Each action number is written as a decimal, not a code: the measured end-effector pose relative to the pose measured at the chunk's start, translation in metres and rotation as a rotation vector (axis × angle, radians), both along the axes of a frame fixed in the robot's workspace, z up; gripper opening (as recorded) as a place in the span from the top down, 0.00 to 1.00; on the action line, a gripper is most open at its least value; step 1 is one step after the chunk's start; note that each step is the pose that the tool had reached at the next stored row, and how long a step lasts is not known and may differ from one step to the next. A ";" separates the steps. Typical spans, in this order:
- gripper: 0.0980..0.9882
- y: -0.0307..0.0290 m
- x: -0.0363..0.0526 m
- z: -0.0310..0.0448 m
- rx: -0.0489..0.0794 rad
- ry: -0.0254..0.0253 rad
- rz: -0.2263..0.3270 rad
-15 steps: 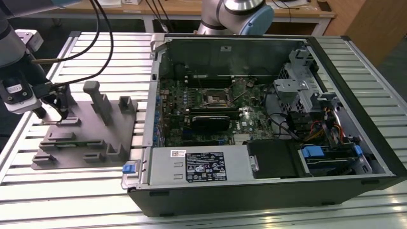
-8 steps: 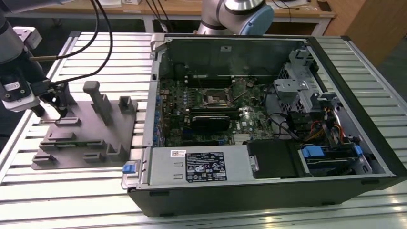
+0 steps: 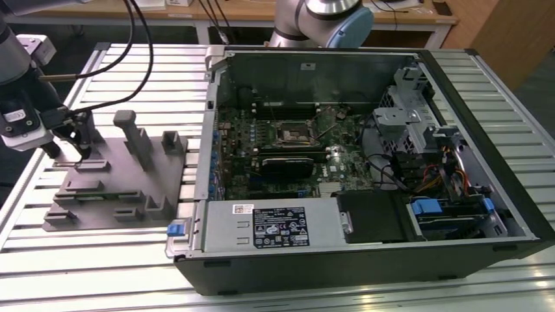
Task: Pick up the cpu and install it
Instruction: 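Pick up the cpu and move it towards the insertion slot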
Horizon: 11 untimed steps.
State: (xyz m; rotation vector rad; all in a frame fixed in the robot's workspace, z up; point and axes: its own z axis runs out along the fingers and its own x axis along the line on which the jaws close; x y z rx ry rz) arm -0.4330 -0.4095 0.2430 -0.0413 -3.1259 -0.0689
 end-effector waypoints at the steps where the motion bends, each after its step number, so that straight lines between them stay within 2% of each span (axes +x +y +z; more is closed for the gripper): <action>1: 0.50 0.0000 0.0000 0.0003 0.000 -0.0001 0.000; 11: 0.50 0.0000 0.0000 0.0039 0.000 0.0000 0.000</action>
